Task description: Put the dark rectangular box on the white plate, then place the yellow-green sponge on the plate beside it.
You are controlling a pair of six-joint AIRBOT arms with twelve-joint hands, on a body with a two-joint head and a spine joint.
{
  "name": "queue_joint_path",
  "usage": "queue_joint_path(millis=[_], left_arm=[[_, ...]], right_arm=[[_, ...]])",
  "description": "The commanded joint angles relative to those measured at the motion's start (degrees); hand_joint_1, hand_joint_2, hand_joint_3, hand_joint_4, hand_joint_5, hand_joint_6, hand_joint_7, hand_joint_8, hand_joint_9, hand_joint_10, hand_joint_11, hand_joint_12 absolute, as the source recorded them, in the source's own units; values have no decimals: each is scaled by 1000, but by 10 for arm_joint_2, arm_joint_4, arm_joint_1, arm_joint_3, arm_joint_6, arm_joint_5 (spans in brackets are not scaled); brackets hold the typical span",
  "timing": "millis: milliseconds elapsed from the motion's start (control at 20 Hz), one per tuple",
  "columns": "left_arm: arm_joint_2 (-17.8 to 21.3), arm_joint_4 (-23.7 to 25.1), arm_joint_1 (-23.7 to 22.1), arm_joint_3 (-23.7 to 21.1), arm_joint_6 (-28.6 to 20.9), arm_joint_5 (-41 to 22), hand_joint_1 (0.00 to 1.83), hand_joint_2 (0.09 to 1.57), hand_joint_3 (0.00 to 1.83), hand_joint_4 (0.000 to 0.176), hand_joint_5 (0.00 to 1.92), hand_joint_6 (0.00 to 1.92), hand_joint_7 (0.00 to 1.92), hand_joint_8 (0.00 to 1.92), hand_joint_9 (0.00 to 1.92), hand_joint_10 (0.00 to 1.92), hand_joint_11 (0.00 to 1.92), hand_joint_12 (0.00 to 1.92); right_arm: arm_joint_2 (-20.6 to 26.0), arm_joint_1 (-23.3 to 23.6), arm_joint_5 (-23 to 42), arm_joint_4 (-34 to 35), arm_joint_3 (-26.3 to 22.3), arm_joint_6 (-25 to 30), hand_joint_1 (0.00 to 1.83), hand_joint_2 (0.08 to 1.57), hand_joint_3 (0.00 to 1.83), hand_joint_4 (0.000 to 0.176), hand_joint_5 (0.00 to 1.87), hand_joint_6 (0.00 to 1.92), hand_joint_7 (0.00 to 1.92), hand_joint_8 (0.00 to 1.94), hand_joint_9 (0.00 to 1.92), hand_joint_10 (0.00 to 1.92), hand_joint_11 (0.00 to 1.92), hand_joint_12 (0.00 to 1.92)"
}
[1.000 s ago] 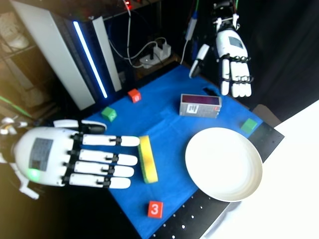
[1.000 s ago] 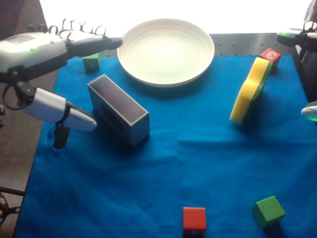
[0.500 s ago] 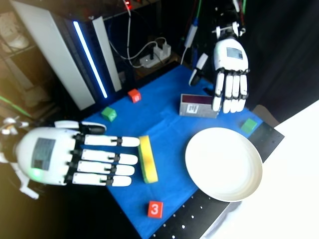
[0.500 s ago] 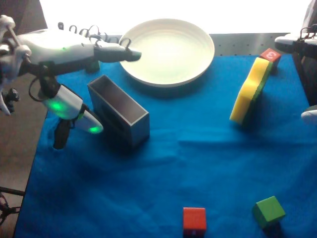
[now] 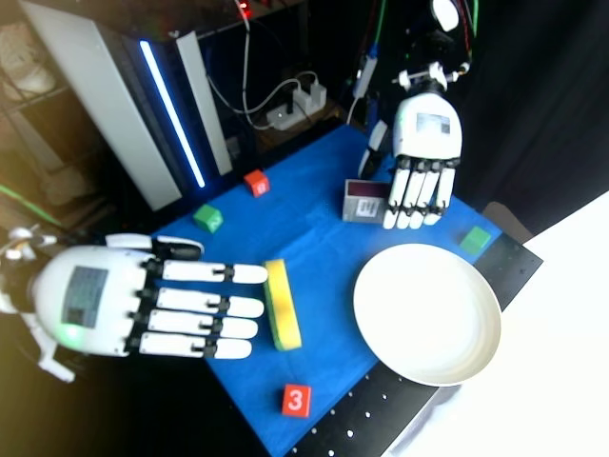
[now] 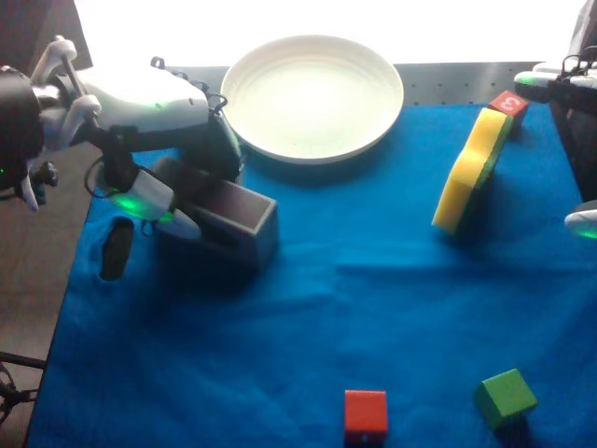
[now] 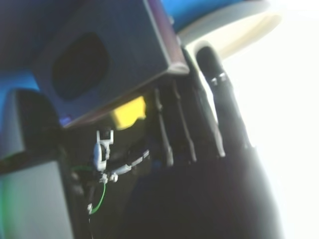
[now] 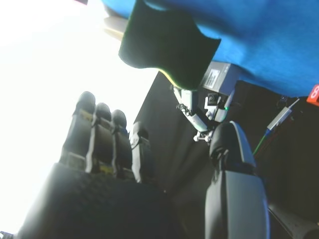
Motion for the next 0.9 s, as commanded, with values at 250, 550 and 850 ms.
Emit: queue_joint_path(millis=[250, 550, 850], left_arm=[[27, -120, -55, 7, 31, -87, 1259, 1107, 1, 0, 937, 999, 1030, 982, 979, 964, 790, 1308], [-26, -348, -104, 64, 246, -79, 1379, 1092, 0, 0, 917, 1007, 1057, 838, 986, 1110, 814, 1299], [-146, -469, -104, 188, 284, -72, 1381, 1071, 0, 0, 954, 958, 1136, 694, 1026, 1070, 713, 1280]], right_arm=[[-1, 8, 62, 23, 4, 4, 822, 1028, 6, 88, 117, 0, 96, 1, 67, 3, 44, 168], [-9, 8, 62, 23, 10, 10, 744, 1042, 5, 71, 126, 7, 135, 7, 105, 8, 62, 190], [-22, 14, 62, 22, 24, 18, 817, 1094, 0, 50, 99, 0, 96, 0, 138, 0, 20, 325]])
